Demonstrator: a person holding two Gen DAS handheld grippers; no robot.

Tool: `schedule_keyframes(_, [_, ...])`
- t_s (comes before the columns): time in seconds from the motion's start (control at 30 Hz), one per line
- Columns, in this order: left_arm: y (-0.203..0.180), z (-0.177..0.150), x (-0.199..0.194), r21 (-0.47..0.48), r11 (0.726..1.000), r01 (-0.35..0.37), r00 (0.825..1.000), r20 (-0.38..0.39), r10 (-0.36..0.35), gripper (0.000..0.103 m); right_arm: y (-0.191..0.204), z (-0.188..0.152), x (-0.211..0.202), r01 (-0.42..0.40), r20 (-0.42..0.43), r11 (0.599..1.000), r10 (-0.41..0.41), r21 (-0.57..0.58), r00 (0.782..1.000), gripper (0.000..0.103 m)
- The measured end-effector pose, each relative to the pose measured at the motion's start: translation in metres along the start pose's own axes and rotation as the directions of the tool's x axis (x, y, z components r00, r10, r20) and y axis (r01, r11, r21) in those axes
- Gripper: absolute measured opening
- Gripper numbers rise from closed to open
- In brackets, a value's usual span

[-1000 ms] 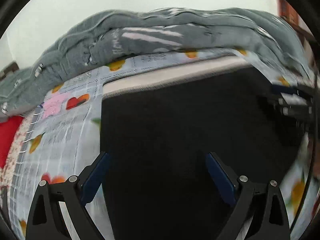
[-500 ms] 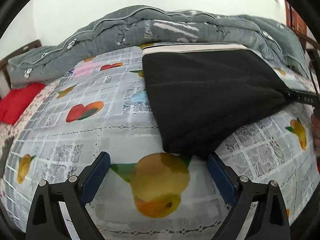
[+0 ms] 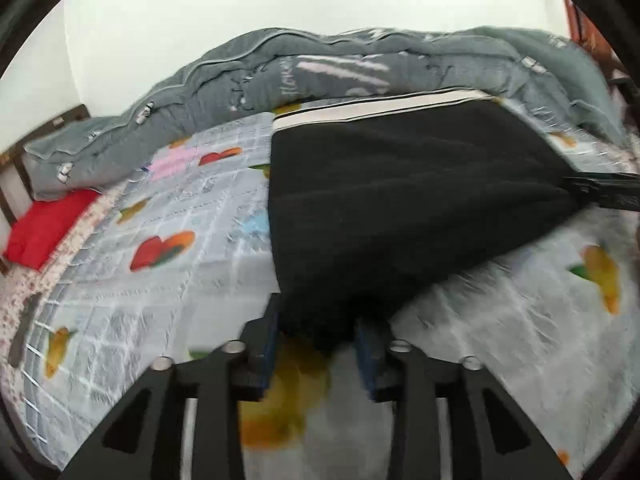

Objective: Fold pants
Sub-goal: 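Lower the folded trousers flat onto the sheet and open both grippers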

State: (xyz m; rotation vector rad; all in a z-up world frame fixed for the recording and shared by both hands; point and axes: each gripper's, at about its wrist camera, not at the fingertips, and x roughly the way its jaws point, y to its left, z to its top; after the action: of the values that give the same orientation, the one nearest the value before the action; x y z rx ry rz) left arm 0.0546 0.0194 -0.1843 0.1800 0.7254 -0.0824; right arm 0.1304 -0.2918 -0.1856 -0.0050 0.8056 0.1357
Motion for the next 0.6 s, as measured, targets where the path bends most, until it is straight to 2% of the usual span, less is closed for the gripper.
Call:
schedule_keyframes(0.03, [0.006,-0.004,-0.011,-0.033,0.996,0.079,0.997,0.023,-0.078,0.06,-0.004,0.001,-0.006,0.003,0.014,1.0,-0.003,0.009,1.0,0.074])
schedule_keyframes(0.07, [0.008,-0.006,-0.02,-0.052,0.993,0.103,0.993,0.057,-0.1,0.064,-0.008,0.002,-0.013,0.009,0.037,1.0,-0.009,0.021,0.999,0.074])
schedule_keyframes(0.17, [0.013,0.005,-0.039,-0.079,0.992,0.1,0.984,0.156,-0.087,0.069,-0.011,0.009,-0.029,0.006,0.101,0.999,-0.01,0.035,0.995,0.074])
schedule_keyframes(0.23, [0.005,0.035,-0.034,-0.093,0.989,0.112,0.979,0.179,-0.094,0.077,-0.004,0.016,-0.03,-0.002,0.12,1.0,-0.001,0.023,0.993,0.074])
schedule_keyframes(0.3, [-0.008,0.062,-0.015,-0.087,0.994,0.069,0.989,0.137,-0.057,0.08,0.009,0.023,-0.024,0.003,0.117,1.0,-0.003,0.002,0.993,0.074])
schedule_keyframes(0.37, [-0.022,0.074,0.011,-0.062,0.995,0.078,0.994,0.085,-0.073,0.08,0.019,0.024,-0.01,-0.017,0.081,1.0,0.018,-0.018,0.997,0.074])
schedule_keyframes(0.43, [-0.034,0.069,0.052,-0.054,0.996,0.074,0.994,-0.081,-0.079,0.08,0.023,0.017,0.003,0.012,0.031,0.999,-0.011,-0.035,0.999,0.074])
schedule_keyframes(0.47, [-0.039,0.059,0.054,-0.055,0.997,0.062,0.995,-0.076,-0.066,0.08,0.023,0.01,0.006,0.036,0.022,0.998,-0.035,-0.05,0.999,0.074])
schedule_keyframes(0.53, [-0.043,0.049,0.044,-0.055,0.997,0.047,0.999,-0.009,-0.048,0.08,0.02,0.0,0.004,0.031,0.016,0.998,-0.031,-0.058,0.999,0.074])
schedule_keyframes(0.6, [-0.044,0.043,0.037,-0.081,0.996,0.043,0.999,-0.006,-0.044,0.08,0.014,-0.004,0.004,0.012,0.002,0.999,-0.012,-0.032,1.0,0.074])
